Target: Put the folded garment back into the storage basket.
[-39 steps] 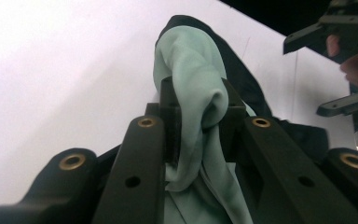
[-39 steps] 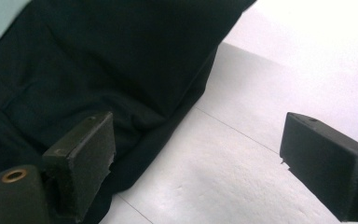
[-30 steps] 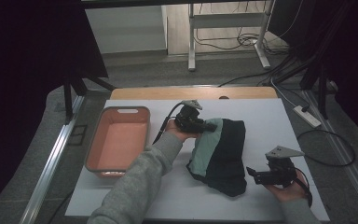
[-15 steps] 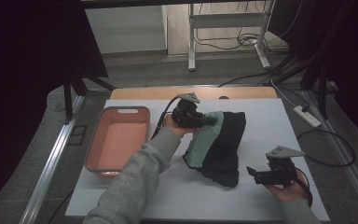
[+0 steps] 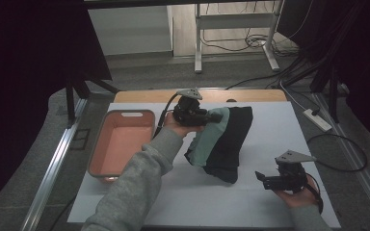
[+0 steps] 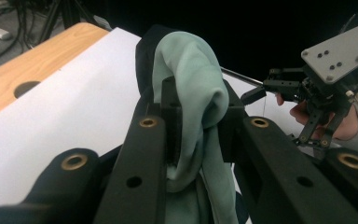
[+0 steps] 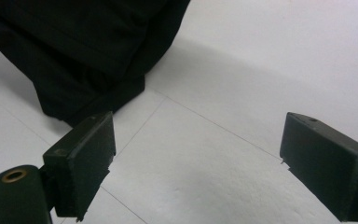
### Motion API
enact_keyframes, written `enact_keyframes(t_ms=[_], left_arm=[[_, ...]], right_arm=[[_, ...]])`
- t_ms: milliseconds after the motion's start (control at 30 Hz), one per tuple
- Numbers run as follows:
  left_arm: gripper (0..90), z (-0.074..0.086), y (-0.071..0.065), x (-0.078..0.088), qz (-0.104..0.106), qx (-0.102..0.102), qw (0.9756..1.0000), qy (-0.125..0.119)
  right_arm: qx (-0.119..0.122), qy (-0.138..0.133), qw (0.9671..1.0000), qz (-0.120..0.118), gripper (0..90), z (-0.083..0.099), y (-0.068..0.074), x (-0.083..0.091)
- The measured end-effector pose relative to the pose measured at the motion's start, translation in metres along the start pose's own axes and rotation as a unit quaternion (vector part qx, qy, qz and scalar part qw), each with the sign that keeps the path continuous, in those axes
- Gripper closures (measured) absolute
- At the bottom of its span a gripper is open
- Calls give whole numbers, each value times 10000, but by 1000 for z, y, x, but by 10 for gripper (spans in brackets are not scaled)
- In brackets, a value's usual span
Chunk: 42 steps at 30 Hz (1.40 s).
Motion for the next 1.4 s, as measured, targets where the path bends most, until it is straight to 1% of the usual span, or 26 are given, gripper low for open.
enact_keyframes(t_ms=[167,400,633,1167,1400], left_arm=[[781,-6,-1,10,-24,-6,9999,-100],[781,-5,2,14,-78,-3,9999,-83],[781,-8,3,19,-125,-5,9998,-125],[781,-17,4,41,-258,-77,9994,-227],[782,-20,5,50,-311,-71,9991,-296]], right_arm=[[-9,2,10000,0,105,0,0,0],[-9,-1,10000,3,105,0,-1,0],[-11,3,10000,7,105,0,-1,0],[-27,-10,10000,23,105,0,-1,1],[-20,-8,10000,27,105,0,-1,0]])
Point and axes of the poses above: each handheld gripper's, and its own axes: x roughly backward along the jaws, z roughly out of its underside, y roughly to its left, the point moved 10 cm from there along -x, roughly forward along the jaws, and after that the axes turned 5 degrees about -z, right-handed, at the moved point
